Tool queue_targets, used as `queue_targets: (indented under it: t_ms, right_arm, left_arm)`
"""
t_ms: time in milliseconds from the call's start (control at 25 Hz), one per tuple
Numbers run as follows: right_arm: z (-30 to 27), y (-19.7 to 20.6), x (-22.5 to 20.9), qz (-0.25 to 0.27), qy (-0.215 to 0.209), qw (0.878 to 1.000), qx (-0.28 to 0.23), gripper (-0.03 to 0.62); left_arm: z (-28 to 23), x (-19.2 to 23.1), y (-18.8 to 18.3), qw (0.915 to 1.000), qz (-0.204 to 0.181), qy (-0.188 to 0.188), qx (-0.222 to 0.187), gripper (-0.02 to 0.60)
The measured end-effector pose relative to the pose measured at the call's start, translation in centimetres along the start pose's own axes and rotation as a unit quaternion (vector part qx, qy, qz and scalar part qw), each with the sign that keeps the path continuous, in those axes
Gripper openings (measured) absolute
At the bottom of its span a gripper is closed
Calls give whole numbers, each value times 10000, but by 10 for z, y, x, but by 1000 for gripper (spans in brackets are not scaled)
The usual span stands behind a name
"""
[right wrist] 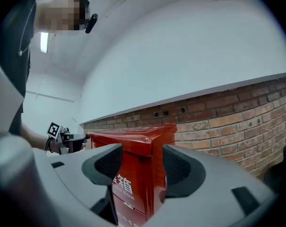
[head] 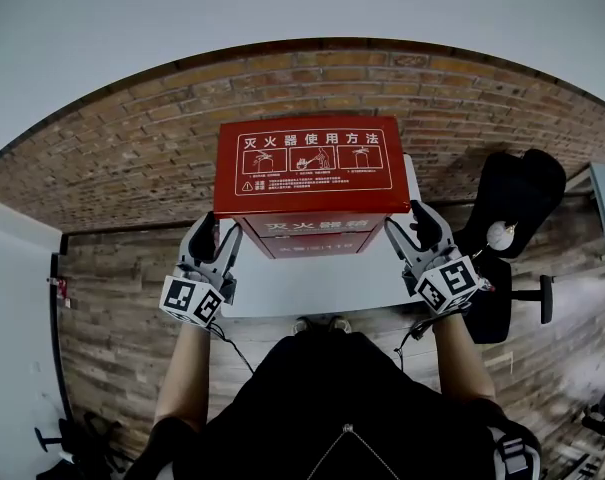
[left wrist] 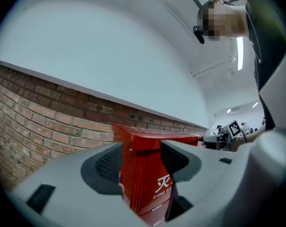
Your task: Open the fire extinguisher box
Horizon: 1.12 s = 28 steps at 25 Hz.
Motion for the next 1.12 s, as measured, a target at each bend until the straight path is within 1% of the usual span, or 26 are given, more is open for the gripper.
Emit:
queue_targets:
  t_ms: [120,240,480,560,680,760,1000,1120]
  right_arm:
    - [-3,-3,0,32,3,10000,-24,252]
    - [-3,-4,2,61,126,9999,-26,252]
    - [-6,-5,3,31,231,9997,4,250]
    - [-5,-5,2,55,271,9996,44,239]
    - [-4,-10,2,232,307,9993,45,210]
    - [-4,-20,2,264,313,9992,33,209]
    - [-12,-67,-3,-79,164,9997,-181,209]
    - [-21,-94,-7,43,98,9995,-285,209]
  left_arm:
    - [-8,1,-5,9999,-17,124,-47,281]
    - [-13,3,-7,9999,15,90,-78,281]
    - [-14,5,-9,9999,-94,41,-16,279]
    - [-13,4,-10,9999,-130,47,35,279]
    - [-12,4,-15,9997,-220,70,89,275]
    - [-14,3,-23,9992,-359,101,142,272]
    - [-23,9,-66,9974,-616,360,131,270]
    - [-30,14,-91,9965,-739,377,54,253]
Point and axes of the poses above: the fingertips, and each gripper's own axes: z backward along the fingers, x to its left, y out of its underside, the point moved 6 cm from there along z, backward along the fingers, and after that the axes turned 12 degrees about y, right-handed, at the moved point
